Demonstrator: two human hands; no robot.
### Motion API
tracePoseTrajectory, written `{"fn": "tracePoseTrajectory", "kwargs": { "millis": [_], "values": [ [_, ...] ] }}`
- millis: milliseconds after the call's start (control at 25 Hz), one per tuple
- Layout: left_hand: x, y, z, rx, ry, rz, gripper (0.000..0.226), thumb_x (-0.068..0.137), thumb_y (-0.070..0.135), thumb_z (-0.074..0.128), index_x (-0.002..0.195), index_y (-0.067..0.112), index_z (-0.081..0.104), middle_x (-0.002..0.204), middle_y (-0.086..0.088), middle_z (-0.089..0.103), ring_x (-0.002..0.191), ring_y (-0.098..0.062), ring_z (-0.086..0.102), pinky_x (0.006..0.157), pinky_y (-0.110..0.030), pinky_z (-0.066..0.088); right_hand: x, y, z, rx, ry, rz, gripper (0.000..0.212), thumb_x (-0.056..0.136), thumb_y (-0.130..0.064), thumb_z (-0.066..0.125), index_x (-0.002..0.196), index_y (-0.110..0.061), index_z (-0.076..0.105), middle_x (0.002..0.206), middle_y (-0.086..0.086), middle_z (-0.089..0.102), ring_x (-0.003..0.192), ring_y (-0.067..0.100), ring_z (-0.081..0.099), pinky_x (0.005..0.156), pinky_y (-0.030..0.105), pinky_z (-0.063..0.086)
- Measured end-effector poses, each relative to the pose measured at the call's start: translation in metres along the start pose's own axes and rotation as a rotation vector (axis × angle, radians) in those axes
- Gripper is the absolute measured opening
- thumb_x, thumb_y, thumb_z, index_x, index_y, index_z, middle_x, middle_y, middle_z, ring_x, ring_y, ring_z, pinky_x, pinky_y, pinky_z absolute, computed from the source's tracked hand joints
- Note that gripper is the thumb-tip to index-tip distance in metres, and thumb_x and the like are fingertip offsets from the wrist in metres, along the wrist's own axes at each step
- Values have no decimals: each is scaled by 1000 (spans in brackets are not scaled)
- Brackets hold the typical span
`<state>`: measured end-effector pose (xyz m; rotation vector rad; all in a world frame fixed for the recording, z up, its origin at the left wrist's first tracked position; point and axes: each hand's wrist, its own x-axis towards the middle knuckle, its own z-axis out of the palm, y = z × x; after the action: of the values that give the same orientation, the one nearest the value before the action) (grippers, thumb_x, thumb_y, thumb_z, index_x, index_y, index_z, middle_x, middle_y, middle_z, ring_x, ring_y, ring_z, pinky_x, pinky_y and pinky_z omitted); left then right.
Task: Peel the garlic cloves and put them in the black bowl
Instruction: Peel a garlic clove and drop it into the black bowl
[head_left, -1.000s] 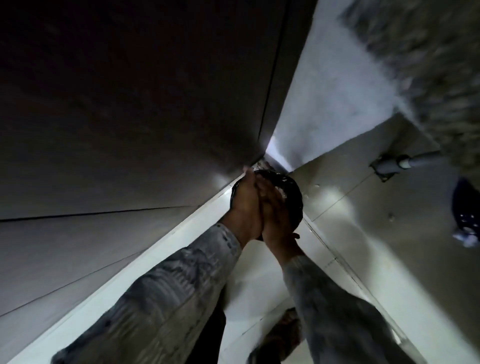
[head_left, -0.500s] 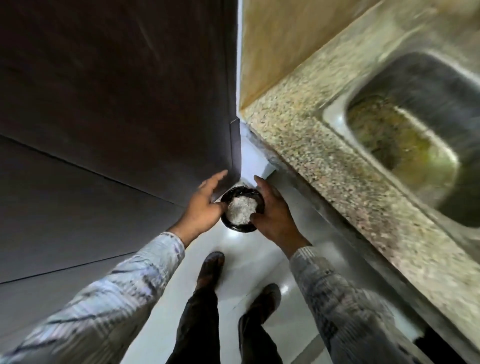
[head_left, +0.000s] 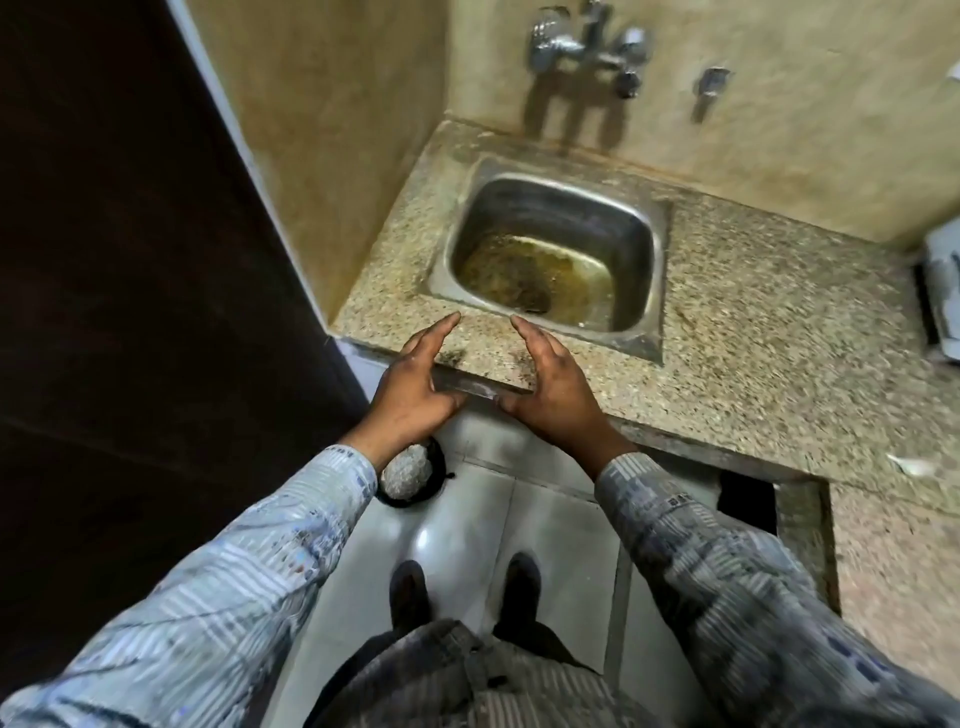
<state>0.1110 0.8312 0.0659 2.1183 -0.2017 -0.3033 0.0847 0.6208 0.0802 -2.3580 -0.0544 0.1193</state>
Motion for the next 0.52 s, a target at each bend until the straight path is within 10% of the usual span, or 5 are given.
{"fn": "tracePoseTrajectory", "kwargs": {
  "millis": [520],
  "values": [
    [32, 190, 202, 68, -544, 487, 103, 73, 8, 82, 156, 41, 30, 159, 3, 41, 142, -12, 41, 110, -21, 35, -185, 119, -161, -22, 595, 422, 99, 72, -30, 85, 158, -26, 36, 156, 3, 45, 143, 18, 42, 118, 39, 38]
  ]
}}
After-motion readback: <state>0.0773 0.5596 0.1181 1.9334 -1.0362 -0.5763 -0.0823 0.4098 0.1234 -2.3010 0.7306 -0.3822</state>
